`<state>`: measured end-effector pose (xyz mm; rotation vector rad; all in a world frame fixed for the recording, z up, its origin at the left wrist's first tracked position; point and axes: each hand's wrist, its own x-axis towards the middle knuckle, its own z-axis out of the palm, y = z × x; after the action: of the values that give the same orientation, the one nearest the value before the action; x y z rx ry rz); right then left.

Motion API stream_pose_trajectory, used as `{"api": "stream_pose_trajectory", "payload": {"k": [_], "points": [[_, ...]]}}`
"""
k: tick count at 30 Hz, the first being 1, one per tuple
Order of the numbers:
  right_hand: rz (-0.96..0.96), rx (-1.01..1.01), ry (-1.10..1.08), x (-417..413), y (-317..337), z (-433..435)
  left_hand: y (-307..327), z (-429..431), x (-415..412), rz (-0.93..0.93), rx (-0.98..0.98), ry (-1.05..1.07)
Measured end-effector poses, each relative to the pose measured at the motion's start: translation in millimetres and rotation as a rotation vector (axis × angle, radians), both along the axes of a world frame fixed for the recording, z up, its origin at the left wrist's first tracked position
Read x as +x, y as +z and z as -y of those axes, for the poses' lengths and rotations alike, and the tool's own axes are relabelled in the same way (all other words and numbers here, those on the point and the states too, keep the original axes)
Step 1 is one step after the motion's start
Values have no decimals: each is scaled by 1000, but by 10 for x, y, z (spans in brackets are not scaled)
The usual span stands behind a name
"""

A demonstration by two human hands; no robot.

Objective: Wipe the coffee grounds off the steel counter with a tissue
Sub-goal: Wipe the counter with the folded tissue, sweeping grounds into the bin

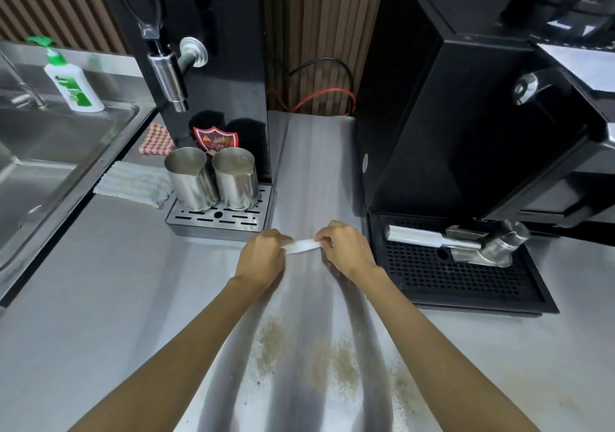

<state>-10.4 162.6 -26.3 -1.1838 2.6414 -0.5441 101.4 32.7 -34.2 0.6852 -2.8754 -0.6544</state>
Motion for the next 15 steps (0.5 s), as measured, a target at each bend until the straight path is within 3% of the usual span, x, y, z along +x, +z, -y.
{"api": "stream_pose_trajectory", "payload": {"k": [6,10,15], "points": [[-2,84,-35,-67,-39,32,-87,20,-80,79,-46,-102],[0,149,-46,-40,-40,-62,-90,10,-89,56,71,-183],[0,233,-14,345,12,-437,-124,-88,187,-9,72,-382]]}}
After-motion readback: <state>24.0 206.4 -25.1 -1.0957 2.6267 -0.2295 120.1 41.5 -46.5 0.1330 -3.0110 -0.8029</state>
